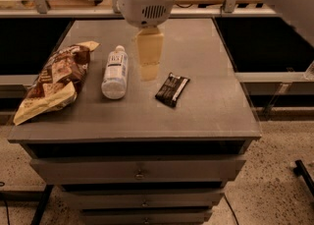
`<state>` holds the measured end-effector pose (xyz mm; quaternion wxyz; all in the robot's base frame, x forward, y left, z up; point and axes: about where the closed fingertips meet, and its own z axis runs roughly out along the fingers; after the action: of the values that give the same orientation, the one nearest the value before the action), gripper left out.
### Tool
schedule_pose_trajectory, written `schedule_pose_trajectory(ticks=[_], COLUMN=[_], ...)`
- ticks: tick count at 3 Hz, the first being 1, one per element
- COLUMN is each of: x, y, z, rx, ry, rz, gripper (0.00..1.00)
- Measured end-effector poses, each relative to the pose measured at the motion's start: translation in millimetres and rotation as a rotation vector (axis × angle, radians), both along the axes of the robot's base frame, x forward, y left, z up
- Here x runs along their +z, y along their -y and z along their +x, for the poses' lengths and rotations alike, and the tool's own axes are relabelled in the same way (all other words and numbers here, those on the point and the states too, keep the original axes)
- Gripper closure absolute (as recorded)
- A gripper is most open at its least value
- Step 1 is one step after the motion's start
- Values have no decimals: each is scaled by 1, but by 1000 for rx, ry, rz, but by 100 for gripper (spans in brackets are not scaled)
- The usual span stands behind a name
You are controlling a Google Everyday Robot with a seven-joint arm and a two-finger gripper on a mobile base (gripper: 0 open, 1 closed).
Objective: Pick brown chip bag
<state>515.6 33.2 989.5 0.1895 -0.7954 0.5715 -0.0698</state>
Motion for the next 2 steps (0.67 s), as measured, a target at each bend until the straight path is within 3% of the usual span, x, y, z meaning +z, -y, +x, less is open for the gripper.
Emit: schedule_pose_trajectory(ticks=[2], x=[-37], y=[-79], z=[-1], rx=[96], ry=[15], rz=[-115], gripper=[0])
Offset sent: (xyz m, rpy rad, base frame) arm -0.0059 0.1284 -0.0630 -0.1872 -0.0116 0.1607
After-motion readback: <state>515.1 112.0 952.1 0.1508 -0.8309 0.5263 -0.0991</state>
